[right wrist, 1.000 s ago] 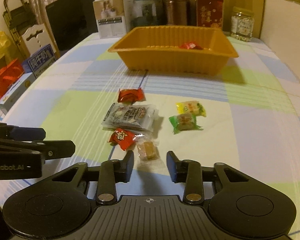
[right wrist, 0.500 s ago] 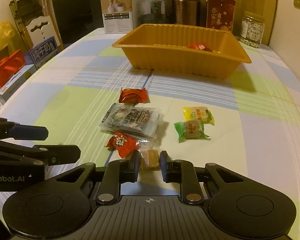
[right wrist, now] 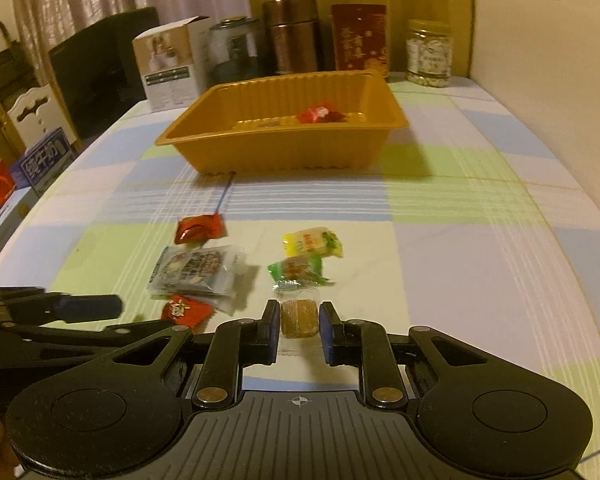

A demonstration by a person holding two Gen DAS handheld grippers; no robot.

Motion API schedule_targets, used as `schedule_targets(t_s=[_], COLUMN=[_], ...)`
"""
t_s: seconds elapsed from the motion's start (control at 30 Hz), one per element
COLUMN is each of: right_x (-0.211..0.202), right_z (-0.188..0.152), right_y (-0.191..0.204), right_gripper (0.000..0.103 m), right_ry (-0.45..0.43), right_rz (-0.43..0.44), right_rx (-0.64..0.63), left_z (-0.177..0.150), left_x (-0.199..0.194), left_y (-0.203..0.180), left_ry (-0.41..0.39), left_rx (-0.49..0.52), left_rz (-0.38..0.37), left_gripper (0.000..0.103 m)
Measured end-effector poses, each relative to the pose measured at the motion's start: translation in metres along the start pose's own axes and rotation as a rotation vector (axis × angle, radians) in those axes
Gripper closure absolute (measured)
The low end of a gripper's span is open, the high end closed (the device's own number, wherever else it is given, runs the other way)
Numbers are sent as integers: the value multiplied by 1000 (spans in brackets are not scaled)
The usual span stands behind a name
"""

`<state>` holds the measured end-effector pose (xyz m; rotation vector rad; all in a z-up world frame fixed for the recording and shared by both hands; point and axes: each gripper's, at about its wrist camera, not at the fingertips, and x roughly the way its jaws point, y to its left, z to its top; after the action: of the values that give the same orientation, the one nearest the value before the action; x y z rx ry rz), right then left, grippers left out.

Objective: Organize snacks
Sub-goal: 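Grasp the small brown square candy with the right tool while the left grasps a red candy, then carry both candies over the tray and open the left tool to drop the red candy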

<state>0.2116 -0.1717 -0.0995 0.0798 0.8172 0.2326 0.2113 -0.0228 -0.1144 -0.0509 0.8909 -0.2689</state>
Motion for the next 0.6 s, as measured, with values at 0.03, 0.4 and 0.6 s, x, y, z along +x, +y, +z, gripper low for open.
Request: schedule_targets(t_s=[0.03,0.4,0.6], right_x=[0,0,1], right_z=[-1,0,0], right_y=[-1,-5,-5], right_gripper=[82,82,82], right_ry=[1,12,24], right_rz=[-1,-16,-33], right_rx=[4,26,32], left_z=[1,5,2], left_x=[3,22,19], left_y=[-3,-14,-13], left_ry=[-2,13,13], left_rx=[5,41,29], left_rz=[-2,16,25], left_gripper=[53,71,83])
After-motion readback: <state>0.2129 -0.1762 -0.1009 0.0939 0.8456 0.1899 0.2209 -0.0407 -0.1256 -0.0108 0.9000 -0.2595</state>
